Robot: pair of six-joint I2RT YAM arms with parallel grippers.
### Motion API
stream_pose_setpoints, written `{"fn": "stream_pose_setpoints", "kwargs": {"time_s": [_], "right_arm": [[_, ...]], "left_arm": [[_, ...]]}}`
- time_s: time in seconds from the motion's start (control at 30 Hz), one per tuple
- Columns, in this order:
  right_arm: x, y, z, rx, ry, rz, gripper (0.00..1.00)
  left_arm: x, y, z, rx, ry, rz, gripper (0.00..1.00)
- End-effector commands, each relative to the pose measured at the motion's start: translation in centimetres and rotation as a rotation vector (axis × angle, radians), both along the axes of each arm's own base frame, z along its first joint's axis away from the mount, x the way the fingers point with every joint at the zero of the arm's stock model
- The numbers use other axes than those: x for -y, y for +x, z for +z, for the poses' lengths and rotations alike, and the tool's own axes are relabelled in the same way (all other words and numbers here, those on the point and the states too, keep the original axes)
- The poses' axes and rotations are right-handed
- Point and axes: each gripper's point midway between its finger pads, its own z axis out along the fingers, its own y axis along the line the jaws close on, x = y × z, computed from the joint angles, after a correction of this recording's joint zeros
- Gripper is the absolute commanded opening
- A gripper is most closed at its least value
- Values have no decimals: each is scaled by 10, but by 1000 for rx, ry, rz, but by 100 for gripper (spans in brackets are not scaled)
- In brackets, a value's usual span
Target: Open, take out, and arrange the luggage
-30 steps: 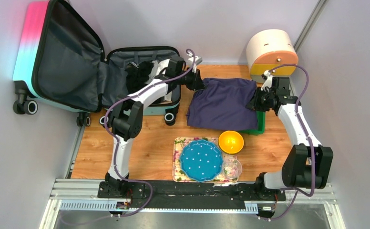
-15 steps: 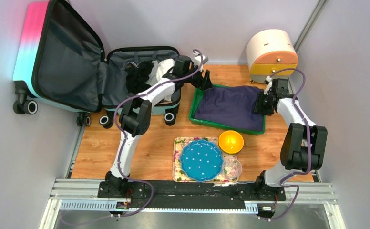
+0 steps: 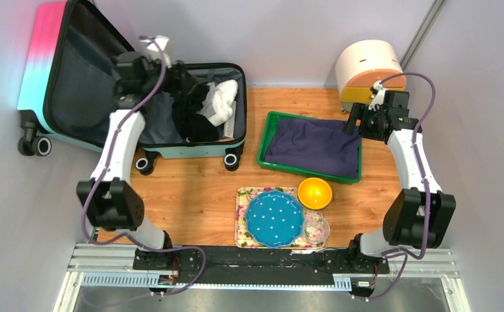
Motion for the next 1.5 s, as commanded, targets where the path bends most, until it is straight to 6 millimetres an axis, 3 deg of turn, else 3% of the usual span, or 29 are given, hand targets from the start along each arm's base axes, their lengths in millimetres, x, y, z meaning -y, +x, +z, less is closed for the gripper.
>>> {"fn": "stream_pose_setpoints", "kwargs": {"time_s": [0.0,0.03,0.13,0.17,0.23,0.27,0.4,0.57,0.73,0.83,0.97,1.07,1.23,1.27,1.33,1.37,1.4,1.43,1.47], "right_arm": [[-42,6,67,191,34,156,79],[-52,7,73,211,43,186,79],[-92,13,89,272,43,309,79],[-102,19,95,288,41,339,79],[-127,24,100,324,30,444,79],[-135,27,102,335,34,464,79],[-167,46,100,345,84,539,79],[-187,52,90,309,128,573,79],[-195,62,85,301,82,577,79],[-205,69,84,313,35,606,79],[-219,75,78,302,30,643,79],[-226,81,86,314,40,660,78],[-226,83,95,330,32,668,78],[-225,81,98,340,33,667,78],[-226,79,96,334,39,668,77],[-226,77,98,337,41,670,77],[-226,76,98,335,41,674,76],[-227,76,98,335,45,679,75],[-228,75,100,342,46,682,75]], "left_arm": [[-48,-33,-43,-123,18,37,79],[-67,-34,-48,-136,8,73,79],[-85,-43,-66,-195,-16,92,78],[-92,-45,-80,-210,23,115,78],[-97,-46,-94,-225,39,153,79],[-102,-49,-112,-264,43,183,80],[-102,-43,-138,-288,34,181,82],[-110,-23,-171,-414,44,204,83],[-110,-16,-188,-435,-22,244,84],[-106,-5,-193,-450,-74,231,84],[-114,20,-219,-521,-108,273,85],[-115,29,-234,-577,-140,290,85],[-100,27,-231,-555,-243,229,85],[-91,26,-225,-537,-292,181,79],[-87,26,-218,-526,-332,157,50],[-83,26,-204,-487,-362,122,37],[-81,26,-195,-458,-369,106,12],[-82,25,-186,-432,-368,108,3],[-83,23,-166,-384,-359,115,0]]}}
